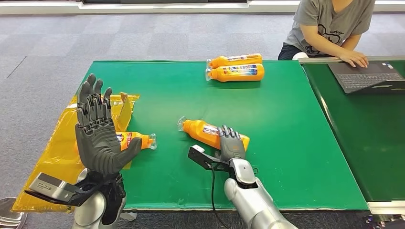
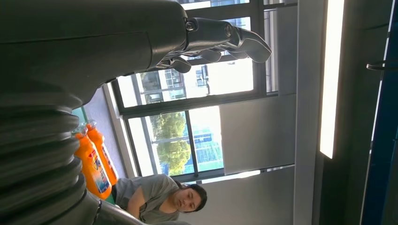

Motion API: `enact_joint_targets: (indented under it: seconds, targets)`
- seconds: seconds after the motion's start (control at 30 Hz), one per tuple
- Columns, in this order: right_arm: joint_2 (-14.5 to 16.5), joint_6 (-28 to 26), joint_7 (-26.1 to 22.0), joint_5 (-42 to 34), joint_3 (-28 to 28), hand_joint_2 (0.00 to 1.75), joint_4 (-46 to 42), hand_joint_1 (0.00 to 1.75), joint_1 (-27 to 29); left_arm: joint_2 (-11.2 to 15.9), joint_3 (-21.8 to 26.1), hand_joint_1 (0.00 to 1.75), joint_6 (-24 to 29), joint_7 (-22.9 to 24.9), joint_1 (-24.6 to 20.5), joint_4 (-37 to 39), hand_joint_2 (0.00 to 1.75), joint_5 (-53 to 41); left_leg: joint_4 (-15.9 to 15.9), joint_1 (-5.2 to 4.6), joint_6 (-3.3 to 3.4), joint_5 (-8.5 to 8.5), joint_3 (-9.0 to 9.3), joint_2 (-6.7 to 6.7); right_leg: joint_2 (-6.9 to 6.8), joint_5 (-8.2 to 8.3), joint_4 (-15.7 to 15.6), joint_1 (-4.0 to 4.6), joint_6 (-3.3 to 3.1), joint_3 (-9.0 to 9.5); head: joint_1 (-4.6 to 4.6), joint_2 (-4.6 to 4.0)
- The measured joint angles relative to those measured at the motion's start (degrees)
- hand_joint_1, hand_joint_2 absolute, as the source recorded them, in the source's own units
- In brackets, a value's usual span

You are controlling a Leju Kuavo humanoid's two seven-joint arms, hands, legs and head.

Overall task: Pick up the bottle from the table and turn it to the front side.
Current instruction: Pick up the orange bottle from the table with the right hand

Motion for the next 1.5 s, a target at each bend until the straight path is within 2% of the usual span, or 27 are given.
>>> enact_joint_targets:
  seconds: [0.47,0.77,0.83,0.97,1.03,1.23,1.5]
  targets:
    - [0.0,-0.4,-0.2,-0.2,0.1,1.75,1.6,0.0,-0.8,0.0,0.0,0.0,1.1,-0.2,0.5,-0.1,1.75,0.0,0.0,0.0,0.0,0.0,0.04,0.0,0.0,0.02,0.0,0.0,0.01,0.06,0.0,0.0]
    - [0.0,-0.2,3.3,1.3,0.4,1.75,2.4,0.0,-1.4,0.0,0.0,0.0,1.2,-0.3,1.2,0.2,1.75,0.0,0.0,0.0,0.01,0.0,0.03,-0.03,-0.06,0.01,0.0,-0.01,0.02,0.09,0.0,0.0]
    - [0.0,-0.1,6.1,2.7,0.5,1.75,2.7,0.0,-1.6,0.0,0.0,0.0,1.2,-0.3,1.2,0.2,1.75,0.0,0.0,-0.01,0.01,0.0,0.03,-0.03,-0.06,0.01,0.0,-0.02,0.02,0.09,0.0,0.0]
    - [-0.5,2.4,17.5,6.5,0.6,1.75,3.9,0.0,-2.6,0.0,0.0,0.0,1.2,-0.3,1.4,0.7,1.75,0.0,0.0,-0.02,0.01,0.01,0.05,-0.04,-0.07,0.02,0.0,-0.02,0.03,0.1,-0.01,0.0]
    - [-1.3,3.4,21.1,7.2,0.5,1.75,4.6,0.0,-3.2,0.0,0.0,0.0,1.2,-0.3,1.4,1.1,1.75,0.0,0.0,-0.02,0.02,0.01,0.07,-0.04,-0.07,0.03,0.0,-0.03,0.04,0.14,-0.01,0.0]
    - [-3.0,3.3,22.1,7.5,0.1,1.75,5.9,0.0,-4.0,0.0,0.1,0.0,1.2,-0.4,1.4,1.9,1.75,0.1,0.0,-0.02,0.05,-0.02,0.19,-0.02,-0.06,0.04,-0.1,-0.03,0.06,0.26,0.0,0.0]
    - [-3.2,3.1,21.0,8.2,-1.0,1.75,6.3,0.0,-4.1,0.0,0.1,0.0,1.1,-0.4,1.4,2.5,1.75,0.1,0.0,-0.02,0.06,-0.01,0.29,-0.02,-0.06,0.05,-0.1,-0.03,0.07,0.37,0.0,0.0]
